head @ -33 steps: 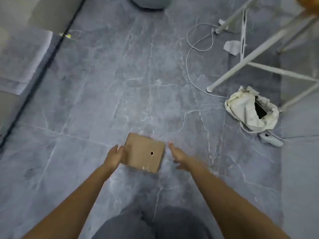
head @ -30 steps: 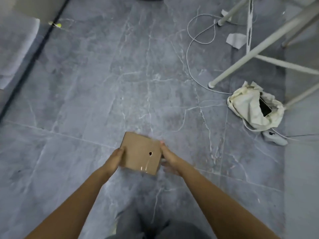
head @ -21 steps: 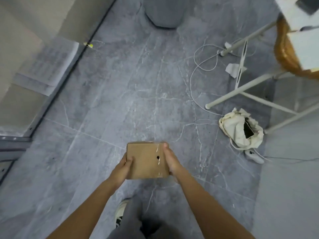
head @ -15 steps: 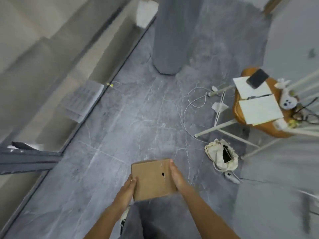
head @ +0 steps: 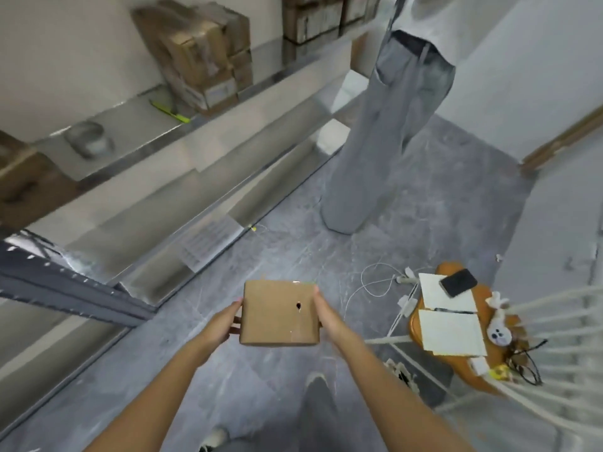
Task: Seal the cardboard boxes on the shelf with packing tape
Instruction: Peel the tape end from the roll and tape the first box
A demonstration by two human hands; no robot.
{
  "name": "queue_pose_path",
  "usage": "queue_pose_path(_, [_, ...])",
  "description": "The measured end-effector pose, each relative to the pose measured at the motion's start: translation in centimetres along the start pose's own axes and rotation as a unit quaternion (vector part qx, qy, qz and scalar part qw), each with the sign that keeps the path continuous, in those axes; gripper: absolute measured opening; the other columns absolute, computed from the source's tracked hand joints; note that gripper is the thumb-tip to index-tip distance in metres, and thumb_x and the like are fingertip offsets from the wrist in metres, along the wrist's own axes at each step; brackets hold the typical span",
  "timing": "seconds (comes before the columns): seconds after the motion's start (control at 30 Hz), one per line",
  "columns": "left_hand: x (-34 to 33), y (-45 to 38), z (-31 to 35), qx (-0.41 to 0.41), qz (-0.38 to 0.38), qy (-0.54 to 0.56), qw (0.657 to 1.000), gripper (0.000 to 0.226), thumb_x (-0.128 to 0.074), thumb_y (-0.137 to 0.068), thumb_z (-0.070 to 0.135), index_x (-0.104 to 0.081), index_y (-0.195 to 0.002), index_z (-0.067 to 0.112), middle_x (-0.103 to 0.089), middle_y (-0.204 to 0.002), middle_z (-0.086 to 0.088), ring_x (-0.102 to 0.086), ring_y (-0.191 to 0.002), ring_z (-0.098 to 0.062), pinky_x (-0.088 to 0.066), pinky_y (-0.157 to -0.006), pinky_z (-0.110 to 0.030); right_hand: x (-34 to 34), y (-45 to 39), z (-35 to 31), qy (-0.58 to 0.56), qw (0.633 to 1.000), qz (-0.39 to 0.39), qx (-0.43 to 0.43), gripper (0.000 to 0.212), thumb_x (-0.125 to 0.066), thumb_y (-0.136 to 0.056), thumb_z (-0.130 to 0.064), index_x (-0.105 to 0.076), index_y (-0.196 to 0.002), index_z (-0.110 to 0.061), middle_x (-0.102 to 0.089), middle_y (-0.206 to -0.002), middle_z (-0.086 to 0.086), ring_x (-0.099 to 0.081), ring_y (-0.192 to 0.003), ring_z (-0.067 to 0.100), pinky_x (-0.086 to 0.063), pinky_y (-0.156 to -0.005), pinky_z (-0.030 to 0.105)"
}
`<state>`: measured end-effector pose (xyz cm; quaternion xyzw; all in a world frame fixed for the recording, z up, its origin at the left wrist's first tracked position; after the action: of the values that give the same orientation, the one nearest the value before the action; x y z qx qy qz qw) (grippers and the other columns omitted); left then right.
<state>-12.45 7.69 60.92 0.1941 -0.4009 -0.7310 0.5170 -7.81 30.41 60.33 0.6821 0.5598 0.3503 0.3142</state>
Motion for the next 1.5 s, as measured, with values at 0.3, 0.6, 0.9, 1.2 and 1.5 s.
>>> queue_pose_path(0.3, [5.9, 4.5, 6.0, -0.05, 0.164, 0.125, 0.977, 0.05, -0.031, -0.1, 0.056, -0.063, -0.11, 0.018, -0.063, -0.108, -0.005, -0.061, -0.09, -0.018, -0.047, -0.087, -0.03, -4.1, -1.0, -15.2, 0.126, 0.982, -0.098, 0.098, 0.094, -0.037, -0.07, -0.09, -0.048, -0.141, -0.03, -0.052, -0.141, 0.0, -0.052, -0.125, 0.019, -0.041, -0.104, 0.037])
queue_pose_path(0.6, [13.1, 4.3, 8.6, -0.075, 0.225, 0.206, 0.949, 0.043, -0.031, -0.103, 0.05, -0.059, -0.102, 0.017, -0.062, -0.111, -0.005, -0.059, -0.099, -0.021, -0.045, -0.081, -0.024, -12.1, -2.1, -23.2, 0.167, 0.964, -0.13, 0.16, 0.082, -0.038, -0.074, -0.085, -0.048, -0.14, -0.037, -0.045, -0.148, -0.002, -0.045, -0.133, 0.019, -0.034, -0.113, 0.042])
queue_pose_path(0.9, [19.5, 1.9, 14.5, -0.105, 0.246, 0.239, 0.934, 0.038, -0.03, -0.1, 0.057, -0.055, -0.105, 0.028, -0.061, -0.113, -0.005, -0.059, -0.107, -0.028, -0.047, -0.1, -0.042, -16.8, -4.5, -34.0, 0.21, 0.955, -0.082, 0.193, 0.1, -0.026, -0.063, -0.094, -0.042, -0.143, -0.035, -0.032, -0.155, 0.005, -0.031, -0.141, 0.031, -0.025, -0.116, 0.049])
queue_pose_path(1.2, [27.6, -3.5, 20.8, -0.101, 0.295, 0.274, 0.91, 0.045, -0.031, -0.101, 0.056, -0.053, -0.121, 0.021, -0.062, -0.109, -0.005, -0.058, -0.105, -0.025, -0.046, -0.095, -0.039, -23.5, -7.7, -45.4, 0.218, 0.934, -0.146, 0.242, 0.071, -0.031, -0.092, -0.07, -0.036, -0.148, -0.027, -0.031, -0.156, 0.003, -0.031, -0.142, 0.026, -0.023, -0.116, 0.042])
queue_pose_path(1.5, [33.6, -9.2, 24.5, -0.054, 0.345, 0.333, 0.876, 0.05, -0.04, -0.101, 0.049, -0.058, -0.127, 0.01, -0.065, -0.114, -0.011, -0.06, -0.109, -0.03, -0.045, -0.098, -0.042, -29.0, -14.5, -51.5, 0.259, 0.921, -0.155, 0.247, 0.061, -0.033, -0.097, -0.06, -0.039, -0.147, -0.025, -0.029, -0.156, 0.009, -0.028, -0.142, 0.031, -0.023, -0.117, 0.048])
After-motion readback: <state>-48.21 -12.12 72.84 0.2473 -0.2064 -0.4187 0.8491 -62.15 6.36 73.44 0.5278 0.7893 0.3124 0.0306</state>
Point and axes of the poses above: each hand's wrist, its own y-axis away from the middle knuckle, its own x-axis out of the back of the hand, z = x × y, the point moved 8 cm from there along -y, towards the middle knuckle
